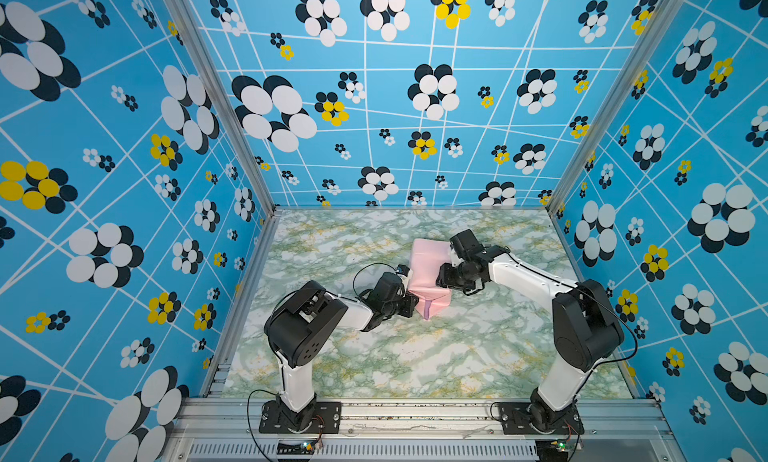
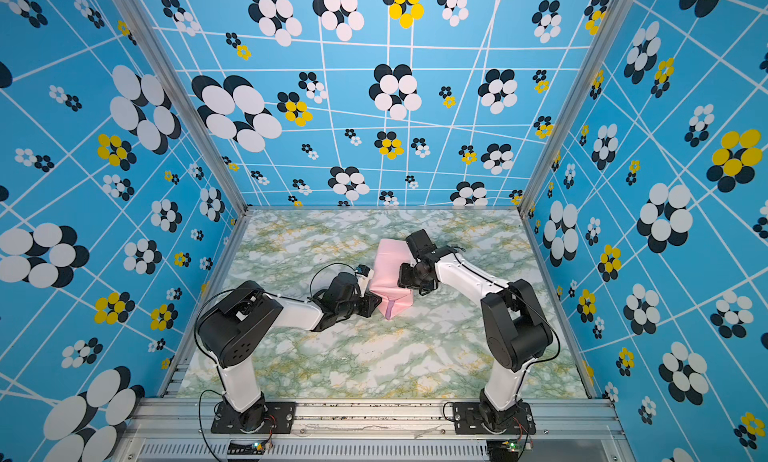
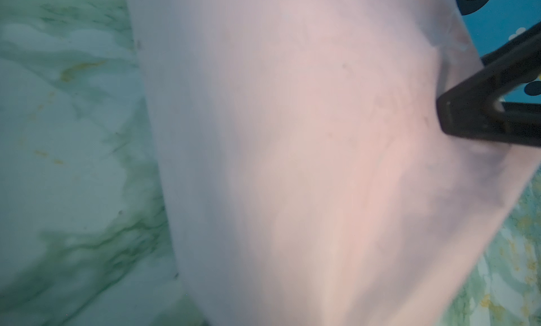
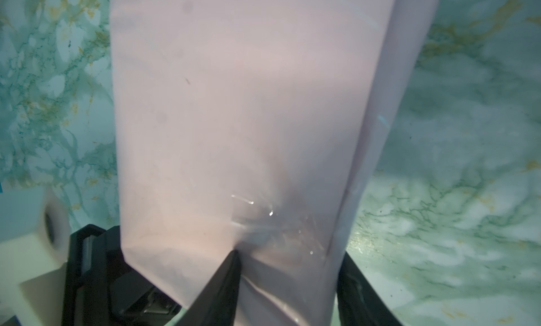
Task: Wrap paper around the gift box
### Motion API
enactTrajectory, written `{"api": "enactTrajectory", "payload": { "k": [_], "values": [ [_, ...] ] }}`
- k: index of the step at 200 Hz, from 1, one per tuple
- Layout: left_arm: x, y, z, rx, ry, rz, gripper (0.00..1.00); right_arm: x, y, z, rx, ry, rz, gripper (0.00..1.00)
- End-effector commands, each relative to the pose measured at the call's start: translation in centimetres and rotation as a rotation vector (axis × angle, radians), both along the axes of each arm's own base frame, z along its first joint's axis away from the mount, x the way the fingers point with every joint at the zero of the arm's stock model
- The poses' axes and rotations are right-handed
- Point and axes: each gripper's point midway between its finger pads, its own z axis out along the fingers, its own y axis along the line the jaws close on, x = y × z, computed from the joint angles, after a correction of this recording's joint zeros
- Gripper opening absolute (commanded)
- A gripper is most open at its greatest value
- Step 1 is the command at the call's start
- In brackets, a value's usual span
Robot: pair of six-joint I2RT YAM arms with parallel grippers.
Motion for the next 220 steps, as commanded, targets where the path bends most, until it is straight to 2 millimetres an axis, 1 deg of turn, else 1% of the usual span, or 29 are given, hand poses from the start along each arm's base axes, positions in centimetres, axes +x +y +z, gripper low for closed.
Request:
{"api": "enactTrajectory", "payload": {
  "k": [1,30,48,68,89,115,126,148,193,220],
  "values": [
    [0.7,-0.7,-0.6,0.009,-0.010,0.025,0.23,-3.7,-0.6,-3.4,-0.040,0.154,0.019,0.52],
    [0.4,-0.8,-1.4,0.027,-0.006,0.027,0.24,-3.9,-0.6,-3.5,-0.040,0.156,0.015,0.52],
    [-0.1,-0.8,-2.0,0.040,0.004,0.017,0.24,-4.0,-0.6,-3.6,-0.041,0.159,0.017,0.52],
    [-0.8,-0.3,-2.7,0.057,0.021,0.019,0.24,-4.0,-0.6,-3.5,-0.042,0.157,0.016,0.52],
    [-0.8,-0.1,-3.1,0.063,0.029,0.032,0.24,-4.0,-0.6,-3.6,-0.040,0.158,0.015,0.52],
    [-0.7,-1.3,-3.0,0.057,0.025,0.010,0.24,-4.0,-0.5,-3.7,-0.035,0.160,0.012,0.52],
    [-0.7,-1.4,-2.9,0.062,0.026,0.005,0.24,-4.0,-0.6,-3.7,-0.040,0.161,0.012,0.52],
    [-0.7,-0.1,-2.7,0.069,0.021,0.045,0.24,-4.1,-0.9,-3.7,-0.055,0.159,0.007,0.52],
    [-0.6,3.6,-3.1,0.085,0.037,0.124,0.24,-4.2,-1.0,-3.8,-0.058,0.163,0.004,0.52],
    [-0.2,4.5,-3.0,0.079,0.041,0.144,0.24,-4.3,-1.1,-3.8,-0.060,0.164,0.004,0.52]
  ]
}}
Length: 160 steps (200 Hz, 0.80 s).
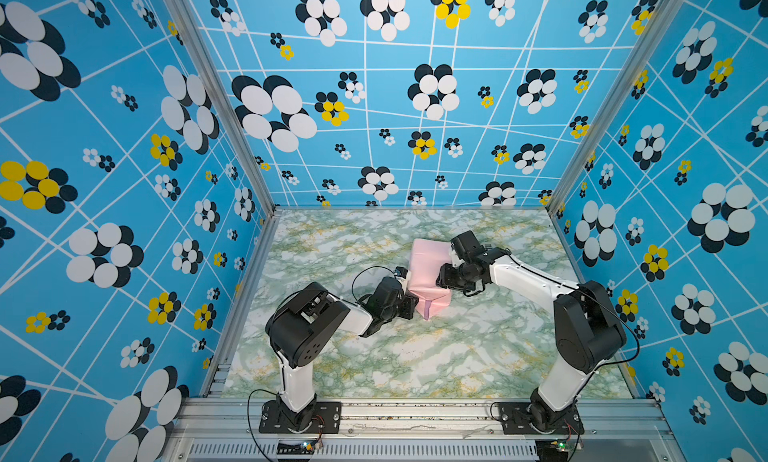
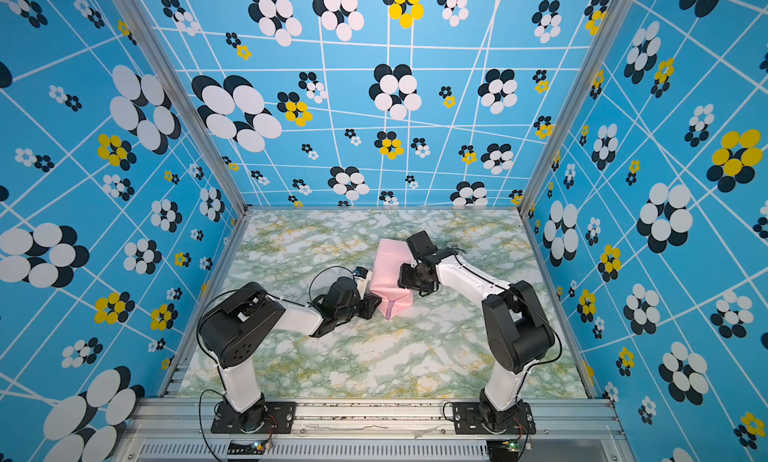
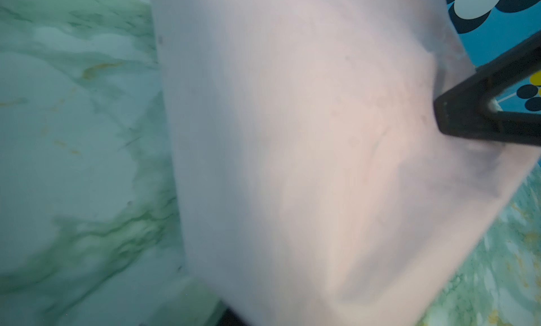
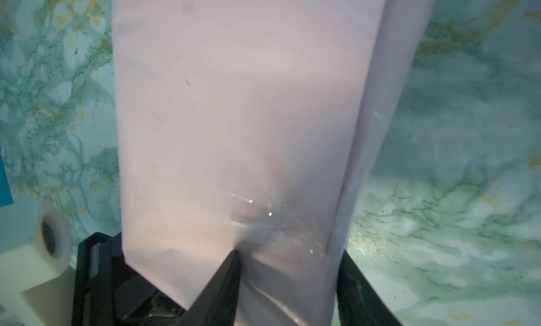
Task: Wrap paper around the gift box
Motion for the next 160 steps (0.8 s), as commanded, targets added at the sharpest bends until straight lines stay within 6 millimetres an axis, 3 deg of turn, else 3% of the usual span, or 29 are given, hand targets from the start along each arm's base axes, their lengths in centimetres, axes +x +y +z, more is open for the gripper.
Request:
{"api": "enactTrajectory", "payload": {
  "k": [1,34,99,118,160],
  "values": [
    [-0.4,3.2,-2.8,0.090,0.077,0.076,0.24,-4.2,-1.2,-3.7,-0.077,0.172,0.021,0.52],
    [-0.1,2.7,-2.8,0.092,0.078,0.052,0.24,-4.2,-1.1,-3.5,-0.072,0.167,0.021,0.52],
    [-1.0,-1.8,-2.4,0.096,0.061,-0.066,0.24,-4.1,-0.9,-3.4,-0.061,0.165,0.026,0.52],
    [-1.1,-2.4,-2.4,0.090,0.060,-0.079,0.24,-4.2,-1.0,-3.4,-0.066,0.164,0.027,0.52],
    [-0.2,0.7,-2.6,0.091,0.071,0.003,0.24,-4.2,-1.1,-3.5,-0.071,0.166,0.027,0.52]
  ]
}}
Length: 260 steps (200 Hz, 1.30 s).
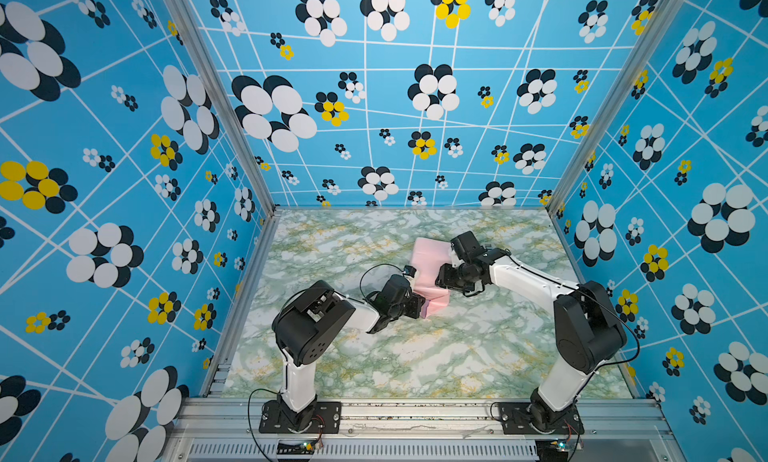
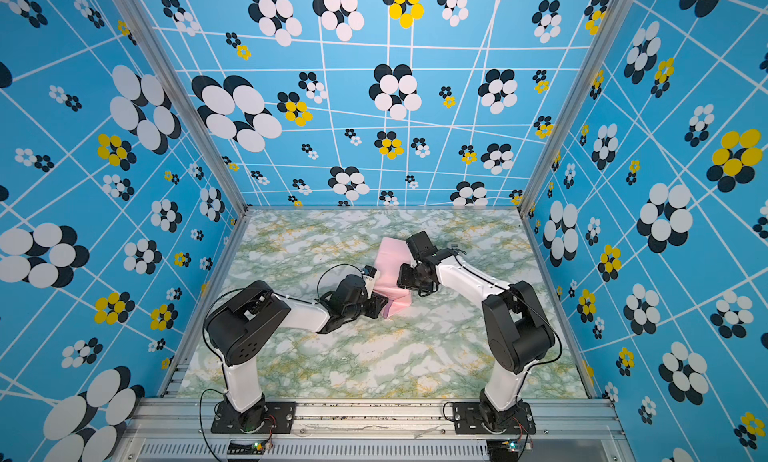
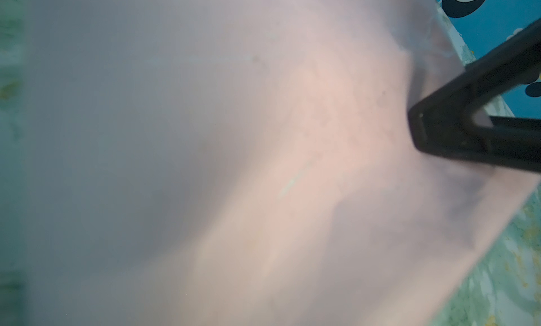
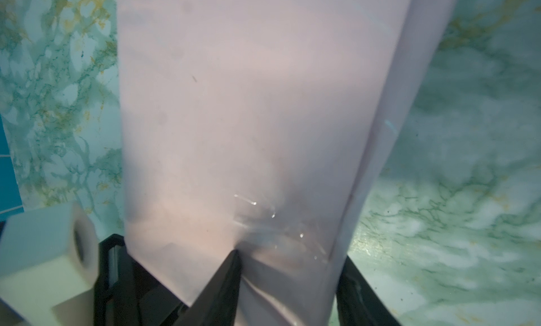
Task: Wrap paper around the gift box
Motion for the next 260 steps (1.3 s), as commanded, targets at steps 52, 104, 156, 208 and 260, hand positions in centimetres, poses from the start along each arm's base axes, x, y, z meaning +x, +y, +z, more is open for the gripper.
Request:
{"api": "enactTrajectory", "payload": {
  "k": [52,104,156,208,260],
  "values": [
    [-0.1,6.0,-3.3,0.058,0.102,0.103,0.24,-4.2,-1.3,-3.4,-0.082,0.162,0.037,0.52],
    [-1.4,5.2,-3.7,0.075,0.114,0.047,0.24,-4.1,-1.1,-3.4,-0.078,0.161,0.037,0.52],
    [-3.1,4.6,-3.3,0.120,0.107,-0.033,0.24,-4.0,-1.1,-3.2,-0.074,0.154,0.037,0.52],
    [-4.8,3.8,-3.4,0.142,0.116,-0.114,0.24,-4.0,-1.0,-3.2,-0.072,0.153,0.038,0.52],
    [-6.2,2.9,-3.3,0.169,0.118,-0.187,0.24,-3.9,-1.1,-3.3,-0.073,0.153,0.039,0.52]
  ]
}}
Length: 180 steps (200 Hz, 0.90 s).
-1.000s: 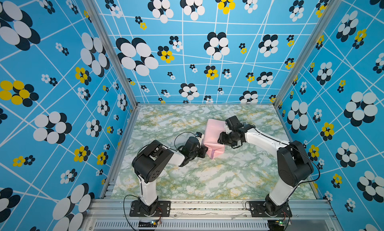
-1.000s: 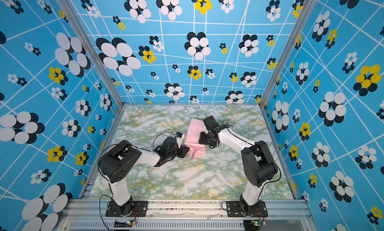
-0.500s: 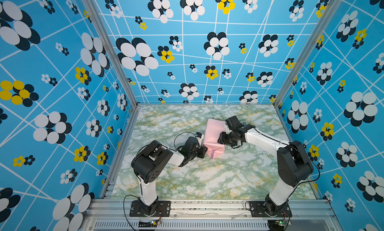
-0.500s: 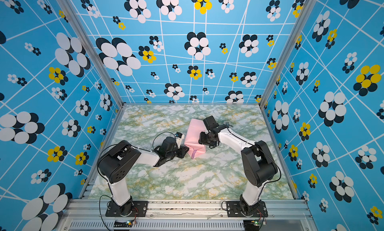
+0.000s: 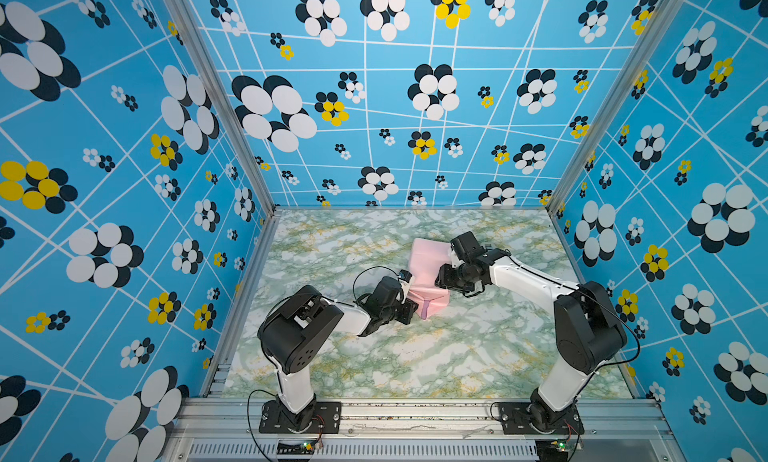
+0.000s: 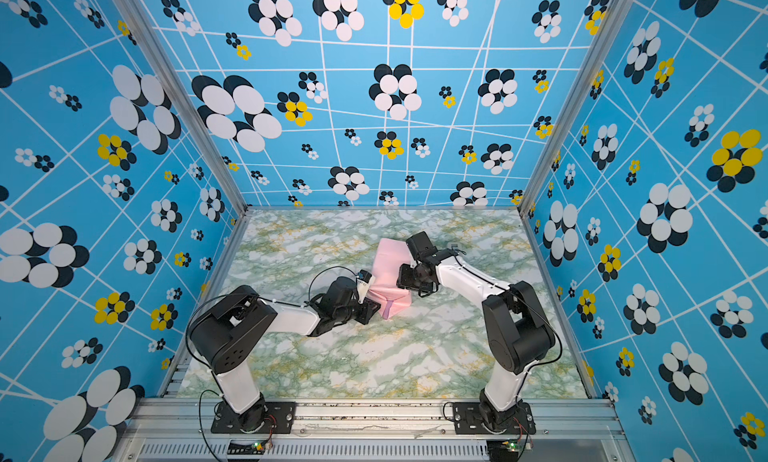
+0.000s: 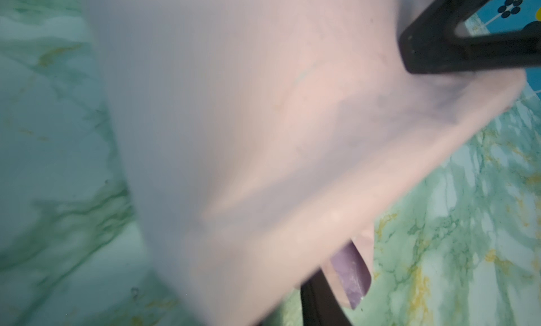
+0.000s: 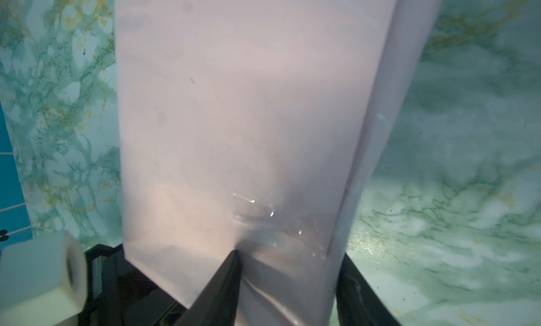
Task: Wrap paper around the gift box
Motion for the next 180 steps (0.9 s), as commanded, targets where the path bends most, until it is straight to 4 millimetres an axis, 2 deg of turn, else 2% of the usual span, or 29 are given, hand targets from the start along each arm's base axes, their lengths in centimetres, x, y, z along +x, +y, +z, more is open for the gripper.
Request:
{"api": "enactTrajectory", "payload": {
  "k": [1,129,151,162,180],
  "values": [
    [-3.5,0.9,-3.1,0.103,0.123,-0.077,0.24,-3.9,-1.1,-3.2,-0.077,0.152,0.037,0.52],
    [-7.7,0.0,-3.1,0.105,0.180,-0.236,0.20,-3.9,-1.1,-3.1,-0.074,0.149,0.039,0.52],
    [-7.7,-0.5,-1.2,0.069,0.158,-0.251,0.20,-3.8,-1.0,-3.0,-0.070,0.144,0.039,0.52],
    [-7.2,-0.7,0.6,0.044,0.140,-0.243,0.22,-3.7,-0.9,-2.8,-0.066,0.140,0.041,0.52],
    [-5.9,-1.0,4.7,-0.025,0.097,-0.211,0.28,-3.4,-0.7,-2.1,-0.059,0.123,0.043,0.53]
  ]
}}
